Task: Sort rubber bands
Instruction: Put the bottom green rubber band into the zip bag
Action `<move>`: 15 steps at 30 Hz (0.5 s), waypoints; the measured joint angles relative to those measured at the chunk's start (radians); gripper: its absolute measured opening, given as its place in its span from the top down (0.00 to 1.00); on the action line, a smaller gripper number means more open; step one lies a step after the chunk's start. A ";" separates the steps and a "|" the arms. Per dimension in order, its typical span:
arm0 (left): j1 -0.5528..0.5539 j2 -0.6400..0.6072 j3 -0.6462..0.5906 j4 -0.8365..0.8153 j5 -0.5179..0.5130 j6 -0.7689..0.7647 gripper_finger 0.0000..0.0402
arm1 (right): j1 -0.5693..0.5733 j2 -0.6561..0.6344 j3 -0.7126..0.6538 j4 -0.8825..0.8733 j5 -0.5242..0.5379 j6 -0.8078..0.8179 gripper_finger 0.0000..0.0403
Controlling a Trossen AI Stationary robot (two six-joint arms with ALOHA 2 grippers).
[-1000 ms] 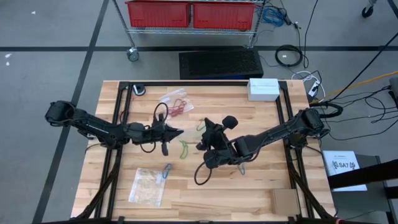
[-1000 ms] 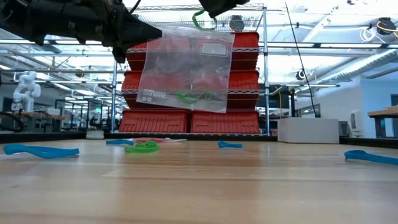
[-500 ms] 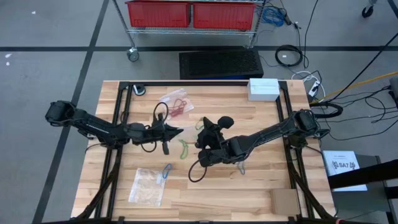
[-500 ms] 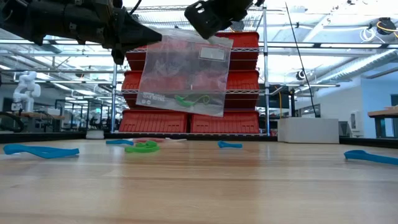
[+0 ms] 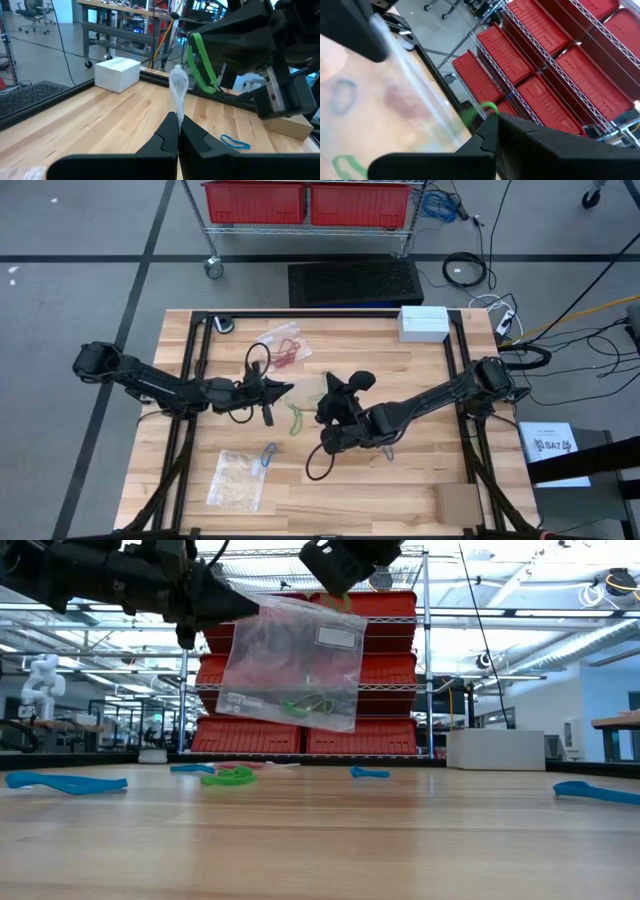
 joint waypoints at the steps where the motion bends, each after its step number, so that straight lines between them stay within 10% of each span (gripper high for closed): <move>1: 0.000 0.000 0.000 -0.003 0.000 0.000 1.00 | -0.004 0.000 0.000 0.000 0.003 -0.001 1.00; 9: 0.000 0.000 0.000 -0.039 -0.001 0.022 1.00 | -0.029 -0.002 0.001 0.035 -0.050 -0.054 1.00; 15: 0.000 0.000 0.000 -0.044 -0.004 0.054 1.00 | 0.027 -0.052 0.047 -0.205 -0.448 0.074 1.00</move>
